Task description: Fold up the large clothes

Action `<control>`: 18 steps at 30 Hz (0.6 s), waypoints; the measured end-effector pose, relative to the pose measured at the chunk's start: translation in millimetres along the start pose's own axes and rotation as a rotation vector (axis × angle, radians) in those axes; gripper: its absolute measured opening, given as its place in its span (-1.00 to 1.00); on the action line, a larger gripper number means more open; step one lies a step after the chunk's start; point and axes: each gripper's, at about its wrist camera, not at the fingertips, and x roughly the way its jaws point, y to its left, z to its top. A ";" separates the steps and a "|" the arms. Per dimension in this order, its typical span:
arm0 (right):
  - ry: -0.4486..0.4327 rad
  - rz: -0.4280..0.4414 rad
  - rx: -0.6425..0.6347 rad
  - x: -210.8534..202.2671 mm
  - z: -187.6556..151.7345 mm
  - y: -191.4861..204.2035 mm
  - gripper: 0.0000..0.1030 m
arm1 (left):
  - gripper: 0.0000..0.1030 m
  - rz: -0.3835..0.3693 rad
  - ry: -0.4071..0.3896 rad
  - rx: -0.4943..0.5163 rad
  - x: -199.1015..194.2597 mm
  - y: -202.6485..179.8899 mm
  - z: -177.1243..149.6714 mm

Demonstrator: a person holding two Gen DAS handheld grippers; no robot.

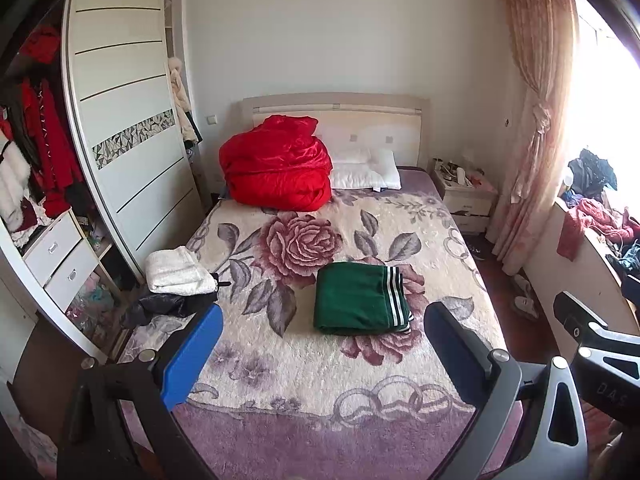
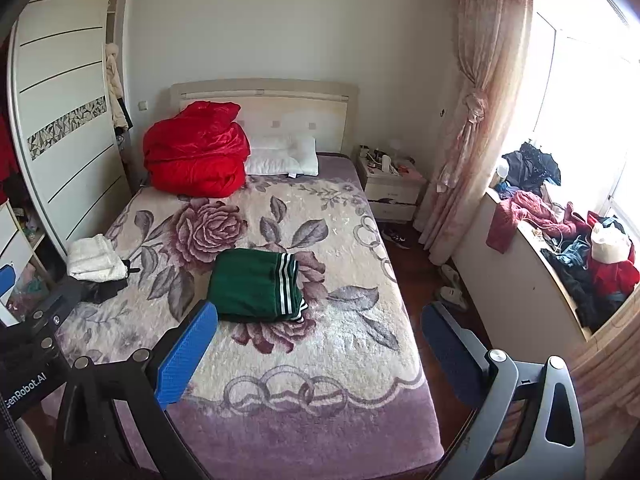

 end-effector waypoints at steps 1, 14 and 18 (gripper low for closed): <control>0.000 0.002 -0.002 0.7 0.8 0.4 1.00 | 0.99 0.000 0.001 -0.002 -0.2 0.2 0.4; -0.005 0.014 -0.005 4.3 2.4 8.2 1.00 | 0.99 0.008 0.002 -0.006 -0.9 1.7 -1.9; -0.010 0.018 -0.001 0.5 -3.3 10.2 1.00 | 0.99 0.011 0.002 -0.008 -1.3 1.8 -3.4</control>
